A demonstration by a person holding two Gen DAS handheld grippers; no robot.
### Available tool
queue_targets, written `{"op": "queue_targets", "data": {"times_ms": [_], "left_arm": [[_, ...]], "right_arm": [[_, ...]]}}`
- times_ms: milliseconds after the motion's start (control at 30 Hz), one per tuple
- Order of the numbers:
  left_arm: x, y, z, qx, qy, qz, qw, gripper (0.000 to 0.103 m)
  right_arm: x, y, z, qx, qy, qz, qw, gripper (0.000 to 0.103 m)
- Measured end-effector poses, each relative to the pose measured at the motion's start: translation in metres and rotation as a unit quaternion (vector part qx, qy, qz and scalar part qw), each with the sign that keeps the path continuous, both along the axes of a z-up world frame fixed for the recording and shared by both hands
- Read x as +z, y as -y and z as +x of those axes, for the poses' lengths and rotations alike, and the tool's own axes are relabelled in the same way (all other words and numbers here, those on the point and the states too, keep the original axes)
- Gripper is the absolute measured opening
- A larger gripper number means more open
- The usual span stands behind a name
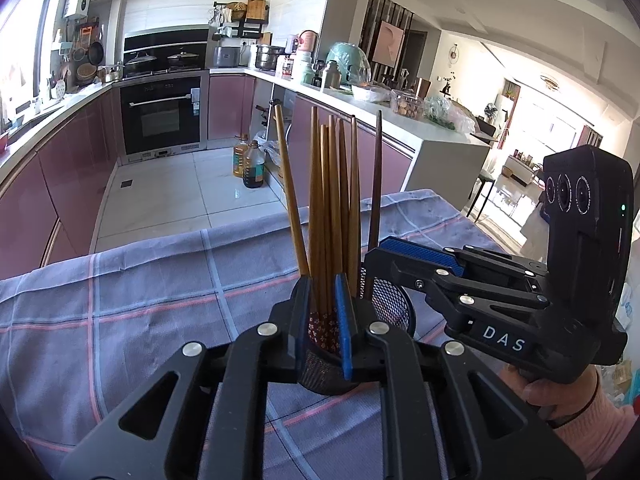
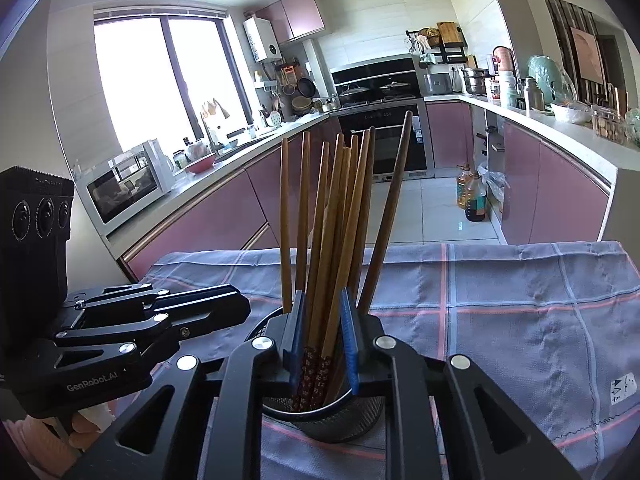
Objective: Organize utensils
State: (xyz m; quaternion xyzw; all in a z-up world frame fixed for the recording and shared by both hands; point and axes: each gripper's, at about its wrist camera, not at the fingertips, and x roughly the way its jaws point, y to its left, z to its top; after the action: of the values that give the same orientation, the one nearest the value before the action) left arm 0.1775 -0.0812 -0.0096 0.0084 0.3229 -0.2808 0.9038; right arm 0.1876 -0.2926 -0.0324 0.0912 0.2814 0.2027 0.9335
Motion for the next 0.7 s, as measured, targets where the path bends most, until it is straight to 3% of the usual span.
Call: {"op": "queue_targets", "data": {"times_ms": [167, 233, 300, 400, 533, 600, 700], "left_arm": [[0.000, -0.011, -0.008, 0.013, 0.011, -0.006, 0.9998, 0.029], [0.001, -0.017, -0.013, 0.024, 0.020, -0.008, 0.9995, 0.043], [0.001, -0.026, -0.022, 0.039, 0.034, -0.009, 0.9986, 0.051], [0.003, -0.042, -0.037, 0.073, 0.062, -0.005, 0.9953, 0.076], [0.006, -0.062, -0.058, 0.115, 0.099, 0.004, 0.9884, 0.097], [0.007, -0.071, -0.070, 0.131, 0.119, 0.006, 0.9841, 0.097], [0.007, -0.083, -0.085, 0.153, 0.138, 0.014, 0.9784, 0.097]], "right_arm": [[0.004, 0.000, -0.012, -0.002, 0.013, -0.007, 1.000, 0.032], [0.006, -0.003, -0.018, -0.001, 0.019, -0.013, 1.000, 0.035], [0.007, -0.005, -0.026, -0.003, 0.030, -0.020, 0.999, 0.056], [0.008, -0.009, -0.037, -0.005, 0.042, -0.030, 0.999, 0.066], [0.004, -0.013, -0.051, -0.015, 0.058, -0.043, 0.997, 0.082], [0.002, -0.017, -0.057, -0.016, 0.069, -0.049, 0.996, 0.093], [0.003, -0.023, -0.066, -0.022, 0.086, -0.054, 0.995, 0.096]]}}
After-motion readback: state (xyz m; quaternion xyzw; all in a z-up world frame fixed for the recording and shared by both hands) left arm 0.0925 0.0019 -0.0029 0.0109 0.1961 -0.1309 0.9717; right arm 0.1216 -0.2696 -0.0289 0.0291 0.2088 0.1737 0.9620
